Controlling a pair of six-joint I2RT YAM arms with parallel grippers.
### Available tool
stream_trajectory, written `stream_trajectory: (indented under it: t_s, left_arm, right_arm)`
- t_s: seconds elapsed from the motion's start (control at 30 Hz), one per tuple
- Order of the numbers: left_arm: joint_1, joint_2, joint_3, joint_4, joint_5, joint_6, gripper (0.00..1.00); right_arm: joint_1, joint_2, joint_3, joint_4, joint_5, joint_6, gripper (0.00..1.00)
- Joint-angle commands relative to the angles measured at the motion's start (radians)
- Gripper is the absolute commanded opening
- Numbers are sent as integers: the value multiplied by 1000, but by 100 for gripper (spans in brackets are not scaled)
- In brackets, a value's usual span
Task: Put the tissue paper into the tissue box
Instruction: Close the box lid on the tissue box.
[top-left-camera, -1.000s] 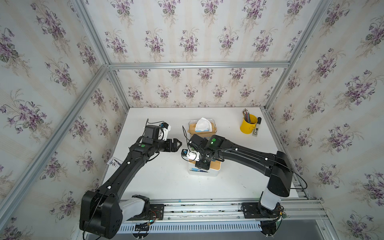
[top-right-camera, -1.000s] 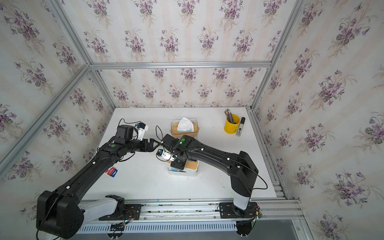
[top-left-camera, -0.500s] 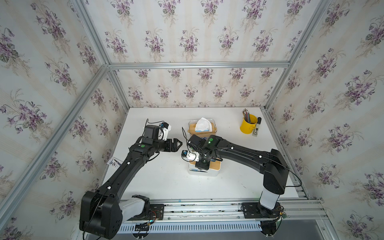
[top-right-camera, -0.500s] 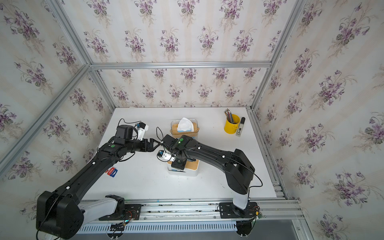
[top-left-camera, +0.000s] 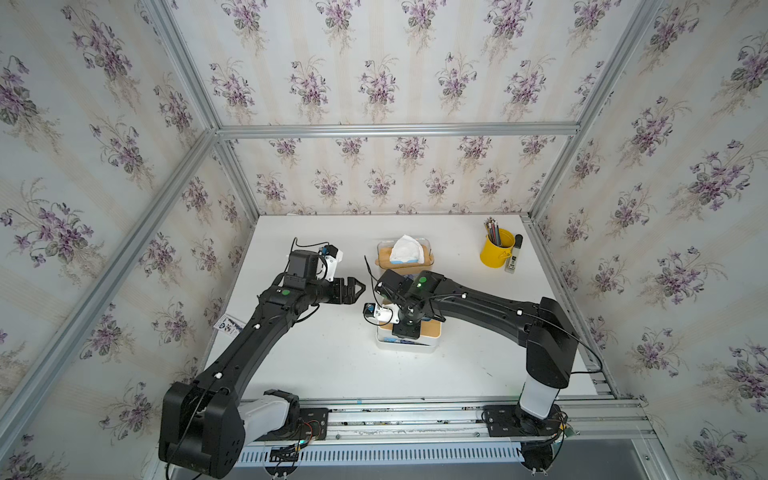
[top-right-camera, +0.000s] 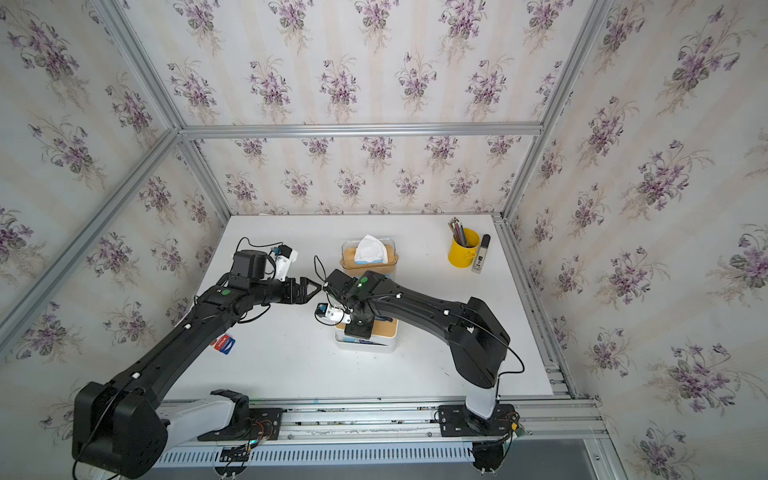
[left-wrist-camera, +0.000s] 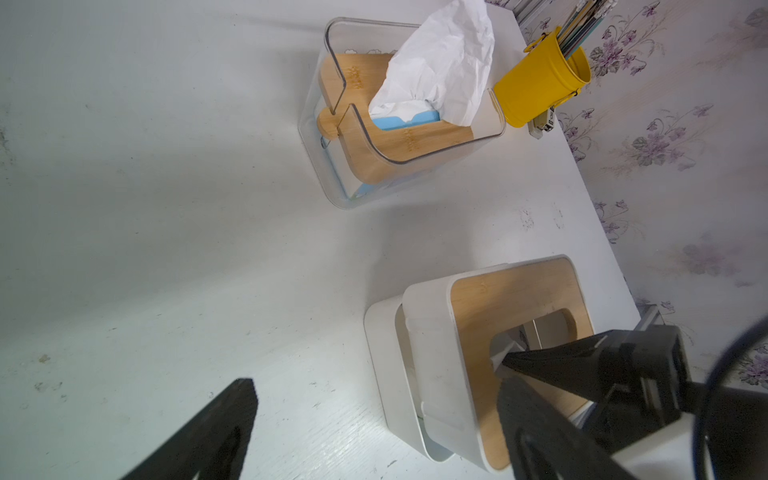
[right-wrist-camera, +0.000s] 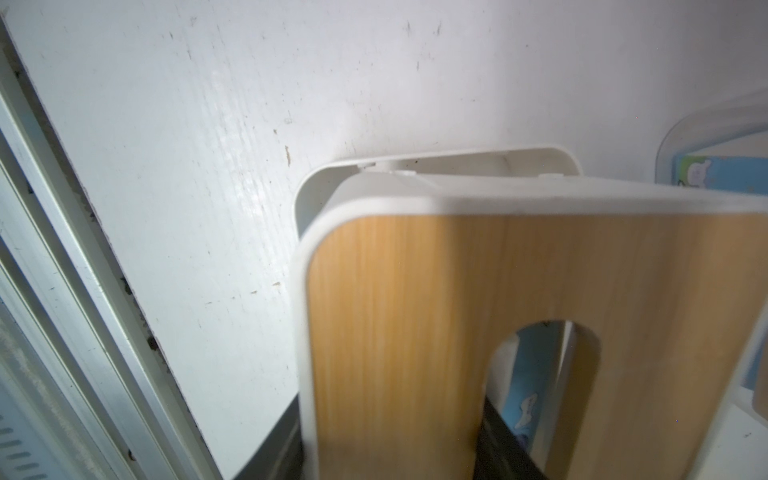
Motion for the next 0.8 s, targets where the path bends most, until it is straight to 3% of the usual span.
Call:
stream_trajectory:
  t_s: [0.0,0.77]
  left_arm:
    - [1,0,-1,31,13,-4,95]
    - [1,11,-6,48,18,-4,95]
  right_arm:
    - [0,-10,2,-35,-48,-37,22]
    - [10,46,47,-72,-21,-28,22]
